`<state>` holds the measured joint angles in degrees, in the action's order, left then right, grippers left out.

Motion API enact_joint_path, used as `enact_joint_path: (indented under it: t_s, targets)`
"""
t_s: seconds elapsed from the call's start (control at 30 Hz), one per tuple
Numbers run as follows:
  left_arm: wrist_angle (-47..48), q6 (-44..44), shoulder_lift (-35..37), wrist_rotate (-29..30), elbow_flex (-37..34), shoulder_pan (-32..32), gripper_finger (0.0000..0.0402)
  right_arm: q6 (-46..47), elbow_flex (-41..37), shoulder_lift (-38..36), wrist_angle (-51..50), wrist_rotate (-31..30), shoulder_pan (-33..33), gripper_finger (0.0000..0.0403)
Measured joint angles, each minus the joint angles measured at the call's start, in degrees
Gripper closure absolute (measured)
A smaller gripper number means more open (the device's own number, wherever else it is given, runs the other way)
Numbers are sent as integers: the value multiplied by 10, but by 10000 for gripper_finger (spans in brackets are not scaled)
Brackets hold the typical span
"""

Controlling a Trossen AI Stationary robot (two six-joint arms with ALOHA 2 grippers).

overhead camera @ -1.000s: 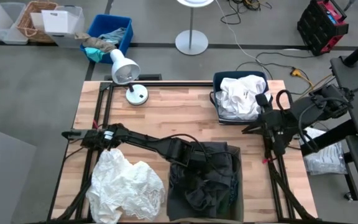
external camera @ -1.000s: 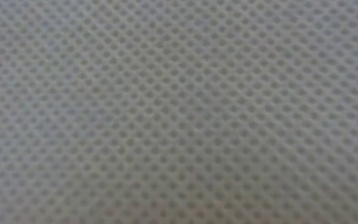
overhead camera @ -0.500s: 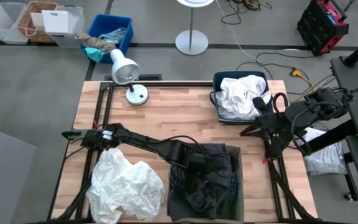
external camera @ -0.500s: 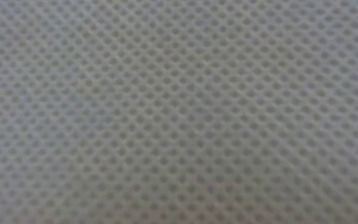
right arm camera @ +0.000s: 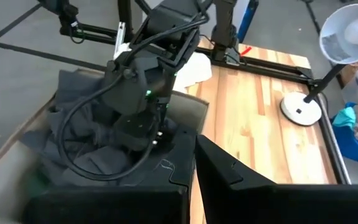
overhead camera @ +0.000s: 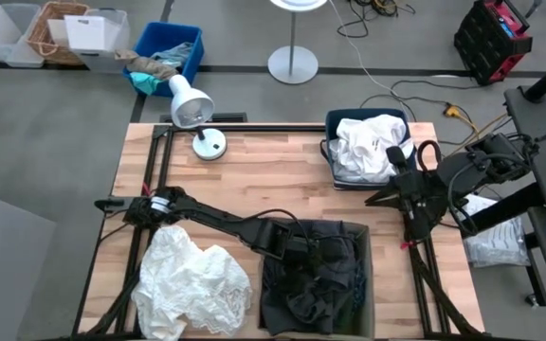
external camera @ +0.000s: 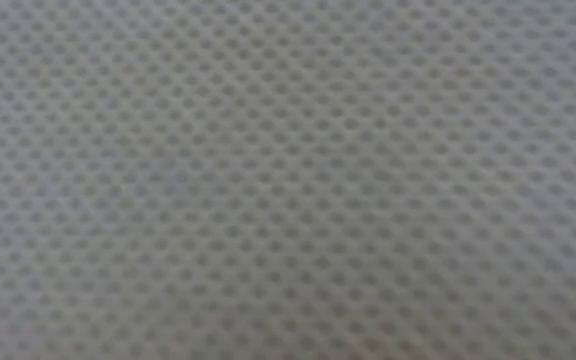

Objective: Sort clothes
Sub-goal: Put the gray shorts into the brown laundry organizer

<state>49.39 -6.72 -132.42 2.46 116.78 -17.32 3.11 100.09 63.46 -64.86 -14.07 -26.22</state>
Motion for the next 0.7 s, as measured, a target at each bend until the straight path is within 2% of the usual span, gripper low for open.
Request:
enact_joint_path:
  t_s: [0.1, 0.43, 0.53, 0.7]
  targets:
    - [-25, 0, 2, 3, -23, 0, 402, 0, 0, 0, 1, -10, 0, 390]
    - [-27, -7, 2, 26, -27, -1, 401, -8, 0, 1, 6, -10, 0, 390]
    - [7, -12, 2, 22, 5, -1, 401, -10, 0, 1, 9, -11, 0, 390]
    - [99, -11, -8, 19, 98, 0, 402, -12, 0, 1, 10, -11, 0, 390]
